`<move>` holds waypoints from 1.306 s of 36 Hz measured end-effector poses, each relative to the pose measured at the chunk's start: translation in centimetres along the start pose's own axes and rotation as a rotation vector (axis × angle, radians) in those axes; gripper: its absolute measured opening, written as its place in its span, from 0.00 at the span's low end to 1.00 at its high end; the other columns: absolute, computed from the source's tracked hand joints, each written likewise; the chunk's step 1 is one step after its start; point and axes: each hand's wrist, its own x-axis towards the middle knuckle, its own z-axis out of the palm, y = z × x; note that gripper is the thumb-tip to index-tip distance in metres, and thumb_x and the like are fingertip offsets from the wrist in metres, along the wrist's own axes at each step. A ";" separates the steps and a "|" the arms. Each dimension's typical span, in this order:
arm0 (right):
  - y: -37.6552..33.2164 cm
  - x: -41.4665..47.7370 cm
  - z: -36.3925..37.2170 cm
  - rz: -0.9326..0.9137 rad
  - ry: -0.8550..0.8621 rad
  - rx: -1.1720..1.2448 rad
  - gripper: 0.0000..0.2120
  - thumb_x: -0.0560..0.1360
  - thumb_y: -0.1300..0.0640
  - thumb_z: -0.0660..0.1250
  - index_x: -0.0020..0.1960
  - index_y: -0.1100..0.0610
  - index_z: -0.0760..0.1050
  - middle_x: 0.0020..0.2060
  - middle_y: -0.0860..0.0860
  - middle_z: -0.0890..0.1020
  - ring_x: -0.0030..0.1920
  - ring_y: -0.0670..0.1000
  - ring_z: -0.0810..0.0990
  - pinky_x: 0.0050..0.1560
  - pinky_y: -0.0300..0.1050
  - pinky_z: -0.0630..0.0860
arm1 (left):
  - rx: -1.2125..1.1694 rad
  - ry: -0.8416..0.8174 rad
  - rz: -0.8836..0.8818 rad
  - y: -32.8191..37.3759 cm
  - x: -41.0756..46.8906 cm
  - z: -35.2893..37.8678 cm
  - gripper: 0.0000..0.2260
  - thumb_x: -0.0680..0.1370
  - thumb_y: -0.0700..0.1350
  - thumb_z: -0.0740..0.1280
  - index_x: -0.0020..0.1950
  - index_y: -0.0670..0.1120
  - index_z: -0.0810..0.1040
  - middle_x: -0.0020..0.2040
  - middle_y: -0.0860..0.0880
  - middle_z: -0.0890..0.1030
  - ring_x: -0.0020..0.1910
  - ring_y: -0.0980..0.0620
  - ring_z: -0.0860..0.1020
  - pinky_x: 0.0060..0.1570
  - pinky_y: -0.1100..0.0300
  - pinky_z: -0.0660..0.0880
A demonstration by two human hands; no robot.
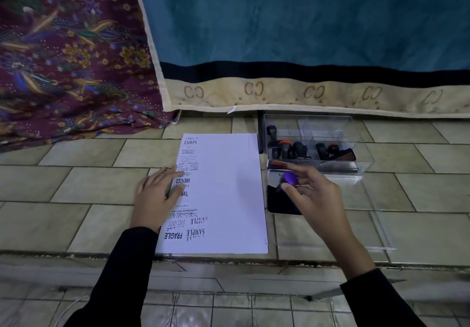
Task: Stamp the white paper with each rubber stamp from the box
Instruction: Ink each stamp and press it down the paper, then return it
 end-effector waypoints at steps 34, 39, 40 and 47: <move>-0.1 -0.5 -0.3 -0.155 -0.148 -0.491 0.10 0.71 0.62 0.73 0.51 0.61 0.78 0.43 0.50 0.78 0.41 0.49 0.78 0.46 0.44 0.78 | 0.010 -0.015 -0.008 0.5 -0.1 -0.2 0.13 0.81 0.53 0.62 0.64 0.56 0.75 0.72 0.56 0.70 0.73 0.55 0.64 0.72 0.50 0.52; -2.0 0.1 2.0 -0.211 -0.126 -0.392 0.10 0.71 0.58 0.73 0.51 0.56 0.78 0.45 0.48 0.78 0.41 0.43 0.76 0.46 0.27 0.71 | -0.001 -0.009 -0.012 0.5 -0.1 -0.3 0.14 0.79 0.55 0.61 0.63 0.57 0.75 0.71 0.58 0.71 0.73 0.55 0.64 0.72 0.53 0.51; -2.6 0.1 2.9 -0.225 -0.138 -0.340 0.10 0.71 0.58 0.72 0.51 0.56 0.78 0.45 0.48 0.79 0.40 0.43 0.76 0.46 0.24 0.70 | -0.003 -0.009 -0.013 0.6 0.0 -0.3 0.15 0.78 0.56 0.60 0.63 0.57 0.75 0.71 0.58 0.71 0.72 0.55 0.64 0.71 0.54 0.51; -4.2 -0.4 9.5 -0.244 -0.360 -0.224 0.13 0.75 0.57 0.68 0.59 0.59 0.75 0.51 0.53 0.78 0.48 0.51 0.79 0.53 0.43 0.76 | -0.011 -0.013 0.004 0.3 0.1 -0.4 0.21 0.76 0.61 0.55 0.63 0.57 0.76 0.71 0.57 0.72 0.71 0.54 0.66 0.70 0.51 0.55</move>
